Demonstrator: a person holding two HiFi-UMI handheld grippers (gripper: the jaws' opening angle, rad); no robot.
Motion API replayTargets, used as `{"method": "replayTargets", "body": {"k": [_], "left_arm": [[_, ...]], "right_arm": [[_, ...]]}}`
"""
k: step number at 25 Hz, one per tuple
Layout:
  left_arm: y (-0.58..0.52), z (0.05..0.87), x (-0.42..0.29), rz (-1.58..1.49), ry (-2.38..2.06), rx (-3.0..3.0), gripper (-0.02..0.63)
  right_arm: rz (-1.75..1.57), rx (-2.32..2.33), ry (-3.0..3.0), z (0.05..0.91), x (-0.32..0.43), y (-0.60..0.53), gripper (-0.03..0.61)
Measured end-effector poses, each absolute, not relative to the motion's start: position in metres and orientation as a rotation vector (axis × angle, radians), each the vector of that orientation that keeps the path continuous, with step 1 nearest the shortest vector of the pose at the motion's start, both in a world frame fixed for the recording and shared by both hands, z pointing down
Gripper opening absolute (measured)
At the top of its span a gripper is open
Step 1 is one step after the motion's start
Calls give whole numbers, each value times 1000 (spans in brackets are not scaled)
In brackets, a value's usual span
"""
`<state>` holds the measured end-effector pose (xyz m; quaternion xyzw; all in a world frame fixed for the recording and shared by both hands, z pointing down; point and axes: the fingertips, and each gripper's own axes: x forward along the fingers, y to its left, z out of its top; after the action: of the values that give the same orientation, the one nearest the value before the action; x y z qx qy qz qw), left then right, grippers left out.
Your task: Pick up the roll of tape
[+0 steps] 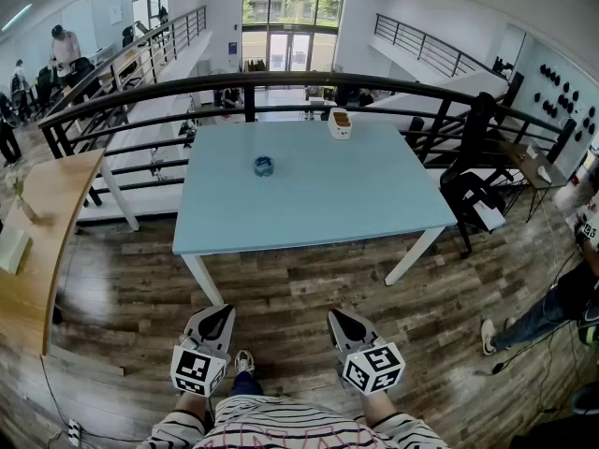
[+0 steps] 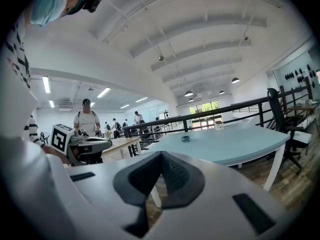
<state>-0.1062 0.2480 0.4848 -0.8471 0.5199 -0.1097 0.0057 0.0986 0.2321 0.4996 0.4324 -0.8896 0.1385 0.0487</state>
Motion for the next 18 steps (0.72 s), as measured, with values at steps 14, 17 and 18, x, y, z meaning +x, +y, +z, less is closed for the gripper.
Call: {"method": "replayTargets", "body": {"k": [14, 17, 18], "left_arm": [[234, 496, -97, -305, 1556, -2711, 40], [216, 502, -100, -325, 1534, -2744, 149], [208, 503, -103, -334, 1529, -2751, 172]], "right_arm": [[418, 1208, -2821, 499, 85, 212, 29], [423, 1227, -2803, 500, 79, 193, 185], [419, 1240, -2792, 500, 76, 186, 210]]}}
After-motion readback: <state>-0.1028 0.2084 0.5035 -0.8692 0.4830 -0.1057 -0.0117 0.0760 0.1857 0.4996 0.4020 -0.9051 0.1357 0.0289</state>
